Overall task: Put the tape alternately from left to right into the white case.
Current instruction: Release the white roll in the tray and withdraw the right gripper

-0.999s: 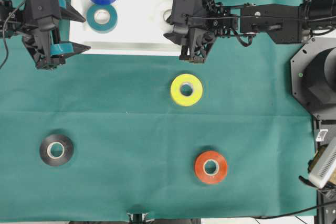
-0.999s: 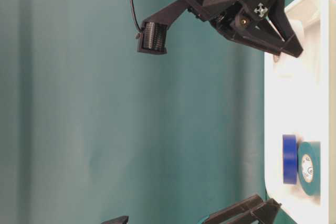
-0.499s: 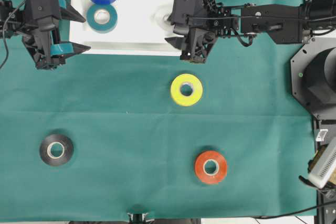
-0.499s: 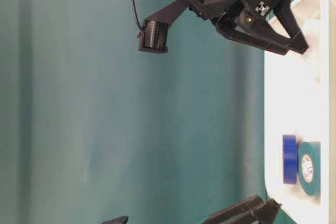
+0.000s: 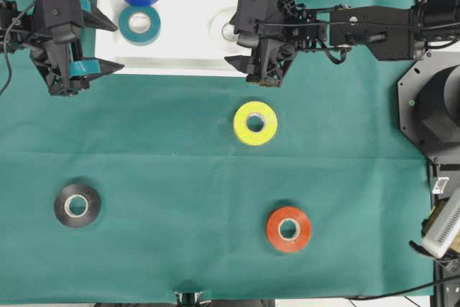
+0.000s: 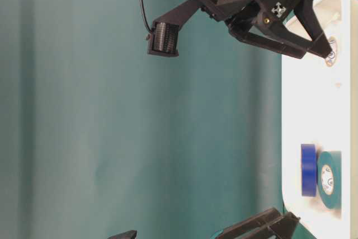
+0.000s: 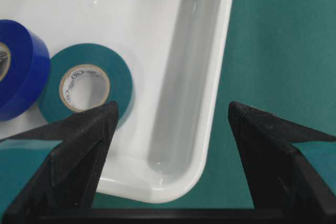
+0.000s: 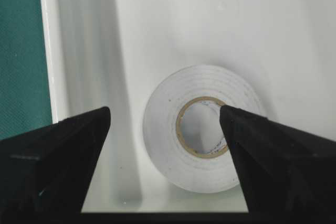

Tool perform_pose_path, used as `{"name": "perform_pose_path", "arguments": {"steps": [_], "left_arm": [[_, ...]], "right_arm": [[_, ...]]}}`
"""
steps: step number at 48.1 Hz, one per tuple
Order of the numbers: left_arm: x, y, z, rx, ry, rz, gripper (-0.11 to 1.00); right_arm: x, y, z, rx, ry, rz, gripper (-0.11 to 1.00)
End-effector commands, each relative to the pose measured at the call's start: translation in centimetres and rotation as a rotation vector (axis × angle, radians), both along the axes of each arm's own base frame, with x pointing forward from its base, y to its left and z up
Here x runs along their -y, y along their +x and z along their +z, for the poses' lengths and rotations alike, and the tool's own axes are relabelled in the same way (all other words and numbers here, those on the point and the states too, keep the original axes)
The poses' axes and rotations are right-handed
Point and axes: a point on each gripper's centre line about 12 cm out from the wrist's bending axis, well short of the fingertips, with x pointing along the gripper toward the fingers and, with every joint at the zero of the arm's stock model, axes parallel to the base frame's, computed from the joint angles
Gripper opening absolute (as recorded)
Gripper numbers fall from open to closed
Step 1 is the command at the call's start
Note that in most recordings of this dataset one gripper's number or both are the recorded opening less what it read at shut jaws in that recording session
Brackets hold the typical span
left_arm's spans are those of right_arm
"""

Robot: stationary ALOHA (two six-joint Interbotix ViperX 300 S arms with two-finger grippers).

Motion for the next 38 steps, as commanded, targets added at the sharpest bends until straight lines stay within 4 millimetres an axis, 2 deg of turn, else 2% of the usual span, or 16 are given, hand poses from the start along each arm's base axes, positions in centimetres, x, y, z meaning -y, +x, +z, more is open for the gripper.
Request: {"name": "perform_pose_path", "arguments": {"steps": [1,18,38], "left_arm": [[0.1,0.3,0.9,0.035,0.007,-0.004,0.85],[0.2,0.3,0.9,0.035,0.007,-0.007,0.85],[0.2,0.4,1.0,0.038,0.007,-0.009,0.85]], "right_arm": [[-0.4,0.3,1.4,0.045,-0.002,0.007,0.58],[-3.4,0.1,2.3,0.066,0.0,0.083,0.58],[-4.4,-3.4,2.5,0.075,0.01,0.092,0.58]]}}
